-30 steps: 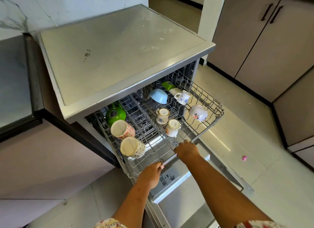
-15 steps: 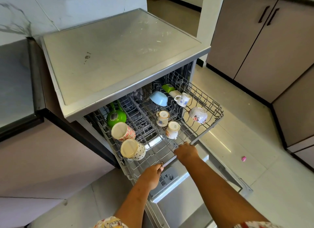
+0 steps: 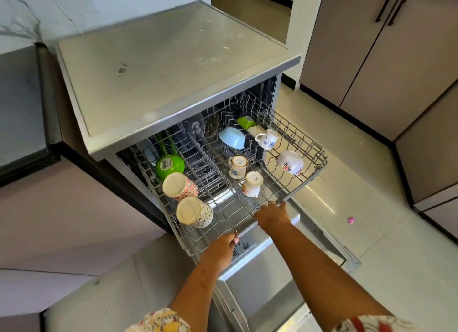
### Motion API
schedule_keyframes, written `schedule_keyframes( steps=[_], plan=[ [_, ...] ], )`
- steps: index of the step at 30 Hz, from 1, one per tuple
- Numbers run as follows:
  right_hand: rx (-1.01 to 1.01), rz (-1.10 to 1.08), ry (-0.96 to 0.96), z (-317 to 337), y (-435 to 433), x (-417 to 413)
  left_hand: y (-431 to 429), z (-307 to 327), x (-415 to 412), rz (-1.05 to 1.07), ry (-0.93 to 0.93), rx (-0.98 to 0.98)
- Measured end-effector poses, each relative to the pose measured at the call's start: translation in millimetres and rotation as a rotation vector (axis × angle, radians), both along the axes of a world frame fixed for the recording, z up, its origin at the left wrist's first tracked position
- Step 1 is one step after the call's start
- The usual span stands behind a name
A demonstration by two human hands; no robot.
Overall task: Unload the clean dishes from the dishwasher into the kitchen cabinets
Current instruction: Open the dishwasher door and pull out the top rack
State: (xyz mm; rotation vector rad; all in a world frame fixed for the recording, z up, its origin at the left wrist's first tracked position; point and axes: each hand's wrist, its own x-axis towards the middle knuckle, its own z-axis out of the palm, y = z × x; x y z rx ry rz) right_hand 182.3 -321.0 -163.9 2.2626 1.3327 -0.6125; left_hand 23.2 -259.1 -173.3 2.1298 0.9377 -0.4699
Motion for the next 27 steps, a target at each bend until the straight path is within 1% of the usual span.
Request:
schedule_keyframes(
  steps=[12,22,27],
  plan=[
    [0.019,-0.046,0.035,2.3,-34.4,-11.7,-31.8,-4.3,-8.4,0.005,0.009,-0.013],
    [-0.029,-0.017,0.033,5.8,-62.7,-24.4,-55.4,-4.8,-18.6,0.003,0.03,-0.103],
    [-0.031,-0.006,0.024,6.9,-75.4,-27.3,-67.2,-4.7,-21.0,0.004,0.024,-0.09]
  ],
)
